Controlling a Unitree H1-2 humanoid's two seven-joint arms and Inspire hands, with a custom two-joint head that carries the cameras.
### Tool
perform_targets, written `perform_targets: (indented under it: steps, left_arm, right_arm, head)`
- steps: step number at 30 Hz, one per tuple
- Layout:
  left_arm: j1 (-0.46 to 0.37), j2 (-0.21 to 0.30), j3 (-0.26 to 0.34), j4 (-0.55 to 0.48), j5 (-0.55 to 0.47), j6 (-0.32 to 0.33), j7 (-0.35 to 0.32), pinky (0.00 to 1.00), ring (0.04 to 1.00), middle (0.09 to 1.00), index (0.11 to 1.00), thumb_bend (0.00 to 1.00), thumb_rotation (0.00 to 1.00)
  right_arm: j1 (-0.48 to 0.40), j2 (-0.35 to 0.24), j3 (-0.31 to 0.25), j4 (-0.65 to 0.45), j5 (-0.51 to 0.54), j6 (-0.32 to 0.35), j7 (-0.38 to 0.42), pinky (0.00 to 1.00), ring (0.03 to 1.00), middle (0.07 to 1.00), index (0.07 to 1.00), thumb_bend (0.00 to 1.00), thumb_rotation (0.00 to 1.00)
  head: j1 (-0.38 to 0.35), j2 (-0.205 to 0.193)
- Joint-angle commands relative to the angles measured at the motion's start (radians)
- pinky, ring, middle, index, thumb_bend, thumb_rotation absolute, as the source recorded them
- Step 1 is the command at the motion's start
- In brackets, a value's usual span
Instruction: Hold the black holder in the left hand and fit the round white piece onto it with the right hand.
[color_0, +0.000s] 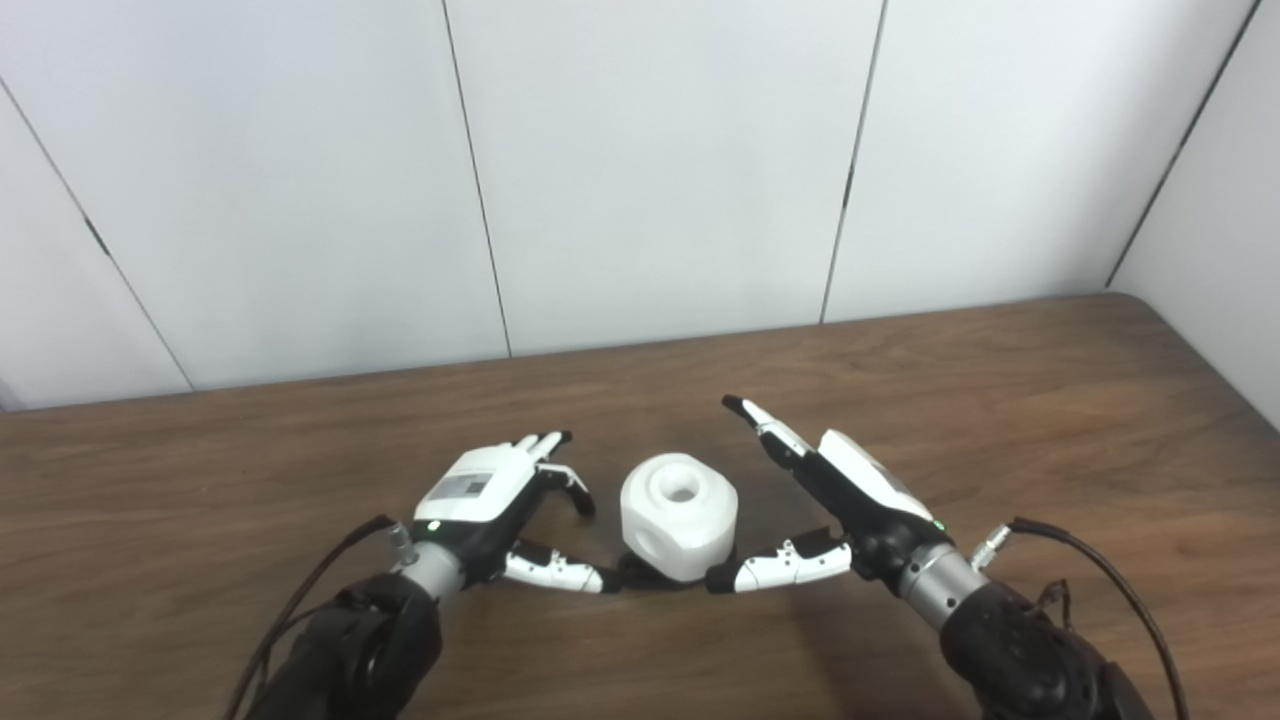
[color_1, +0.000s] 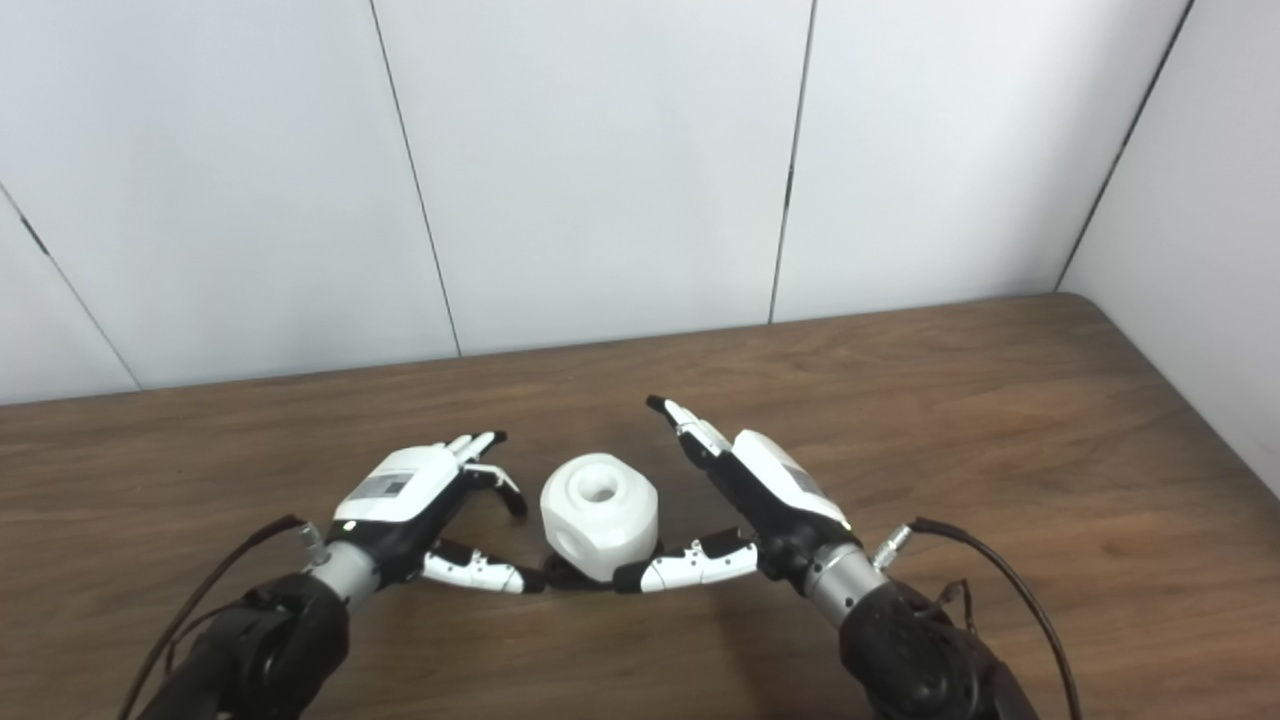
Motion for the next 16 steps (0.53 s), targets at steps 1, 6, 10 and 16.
perform_targets:
  steps: [1,6,10,16]
  left_arm:
    - [0.037,0.076,0.033,0.031,0.026,0.055,-0.037,1.00,1.000,1.000,1.000,1.00,0.56]
    - [0.067,0.104,0.073,-0.007,0.027,0.087,-0.047,1.00,1.000,1.000,1.000,1.00,0.58]
    - [0.095,0.116,0.112,-0.020,0.027,0.089,-0.029,1.00,1.000,1.000,1.000,1.00,0.63]
    - [0.144,0.124,0.167,-0.026,0.014,0.049,0.060,1.00,1.000,1.000,1.000,1.00,0.73]
  right_arm:
    - [-0.017,-0.019,-0.022,-0.003,0.011,-0.041,-0.028,0.93,1.000,1.000,1.000,1.00,0.52]
    - [0.000,-0.039,-0.049,0.021,0.020,-0.061,-0.039,0.97,1.000,1.000,1.000,1.00,0.51]
    - [0.018,-0.053,-0.071,0.041,0.035,-0.079,-0.056,0.91,1.000,1.000,1.000,1.00,0.51]
    - [0.043,-0.057,-0.100,0.057,0.035,-0.074,-0.077,0.87,1.000,1.000,1.000,1.00,0.47]
  head:
    - [0.000,-0.001]
    - [0.002,-0.004]
    - [0.004,-0.005]
    - [0.011,-0.011]
